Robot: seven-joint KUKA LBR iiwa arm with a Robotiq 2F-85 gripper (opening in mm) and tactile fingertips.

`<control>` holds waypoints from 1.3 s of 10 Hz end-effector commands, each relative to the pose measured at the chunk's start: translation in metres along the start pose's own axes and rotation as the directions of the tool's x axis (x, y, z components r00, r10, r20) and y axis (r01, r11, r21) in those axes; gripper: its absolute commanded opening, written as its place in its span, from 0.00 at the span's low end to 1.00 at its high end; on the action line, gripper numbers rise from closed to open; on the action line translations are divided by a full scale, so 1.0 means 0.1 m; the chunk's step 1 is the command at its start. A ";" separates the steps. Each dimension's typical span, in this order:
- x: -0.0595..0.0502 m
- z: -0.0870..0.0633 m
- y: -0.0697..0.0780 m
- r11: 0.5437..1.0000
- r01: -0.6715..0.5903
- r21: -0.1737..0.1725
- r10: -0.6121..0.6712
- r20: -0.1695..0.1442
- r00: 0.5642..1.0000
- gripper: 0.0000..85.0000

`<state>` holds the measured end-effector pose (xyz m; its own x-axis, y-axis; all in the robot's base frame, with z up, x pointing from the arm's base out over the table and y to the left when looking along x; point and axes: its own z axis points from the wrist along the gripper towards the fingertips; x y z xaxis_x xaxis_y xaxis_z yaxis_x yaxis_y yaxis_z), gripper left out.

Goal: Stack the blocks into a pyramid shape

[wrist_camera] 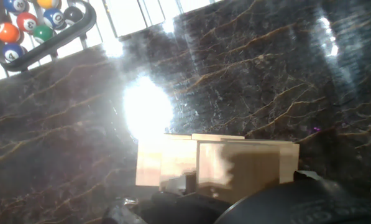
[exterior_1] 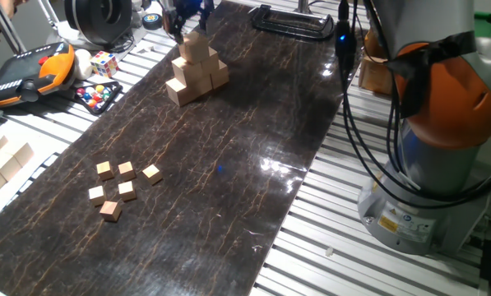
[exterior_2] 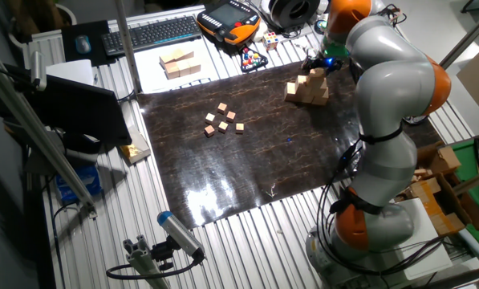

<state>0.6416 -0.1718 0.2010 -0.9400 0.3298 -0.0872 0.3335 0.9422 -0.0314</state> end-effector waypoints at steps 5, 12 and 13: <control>0.20 -0.37 0.23 1.000 -0.014 0.016 0.014 -0.019 1.000 0.61; 0.78 -0.46 0.83 0.999 -0.024 0.023 0.025 -0.020 1.000 0.01; 0.84 -0.45 0.86 1.000 -0.012 0.021 0.013 -0.023 1.000 0.01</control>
<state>0.5873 -0.0599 0.2356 -0.9386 0.3393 -0.0631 0.3426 0.9381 -0.0517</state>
